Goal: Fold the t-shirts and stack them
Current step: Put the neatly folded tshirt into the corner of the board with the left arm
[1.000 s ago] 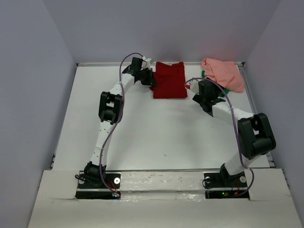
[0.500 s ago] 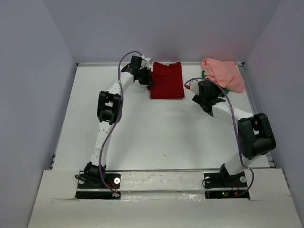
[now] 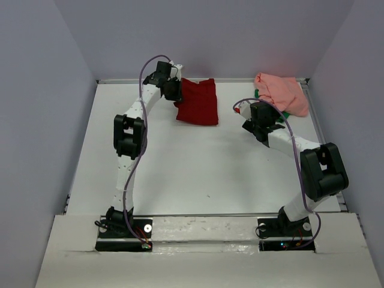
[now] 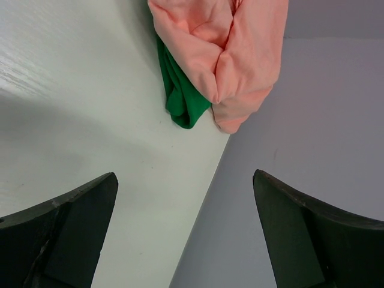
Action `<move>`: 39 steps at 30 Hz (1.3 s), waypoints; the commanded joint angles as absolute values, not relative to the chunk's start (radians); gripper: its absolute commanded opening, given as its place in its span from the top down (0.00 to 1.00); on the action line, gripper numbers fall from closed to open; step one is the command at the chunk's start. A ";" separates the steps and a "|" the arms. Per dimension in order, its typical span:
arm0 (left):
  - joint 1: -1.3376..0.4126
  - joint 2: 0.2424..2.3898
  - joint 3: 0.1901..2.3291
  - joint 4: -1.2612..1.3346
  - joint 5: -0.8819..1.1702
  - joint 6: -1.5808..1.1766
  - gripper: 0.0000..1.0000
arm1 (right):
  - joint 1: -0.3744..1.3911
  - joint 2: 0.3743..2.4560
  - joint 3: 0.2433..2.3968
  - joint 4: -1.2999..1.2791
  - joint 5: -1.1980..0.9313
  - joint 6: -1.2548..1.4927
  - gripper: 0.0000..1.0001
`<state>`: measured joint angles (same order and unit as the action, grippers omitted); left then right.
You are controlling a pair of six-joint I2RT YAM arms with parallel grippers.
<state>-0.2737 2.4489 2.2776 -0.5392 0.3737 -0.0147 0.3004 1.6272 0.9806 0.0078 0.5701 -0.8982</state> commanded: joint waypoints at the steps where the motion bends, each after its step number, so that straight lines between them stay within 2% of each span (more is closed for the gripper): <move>1: -0.252 2.296 2.272 -0.584 0.299 0.037 1.00 | 0.293 1.614 1.008 0.008 0.557 -0.865 0.00; 16: -0.187 2.137 2.040 -0.647 0.131 0.103 1.00 | 0.293 1.513 0.962 -0.066 0.514 -0.824 0.00; 21: -0.146 2.149 2.046 -0.735 0.071 0.106 1.00 | 0.293 1.502 0.940 -0.077 0.511 -0.801 0.00; 26: -0.104 2.100 1.973 -0.698 0.048 0.109 1.00 | 0.293 1.506 0.933 -0.092 0.497 -0.772 0.00; 39: 0.049 2.140 2.003 -0.713 0.009 0.118 1.00 | 0.293 1.500 0.911 -0.117 0.485 -0.735 0.00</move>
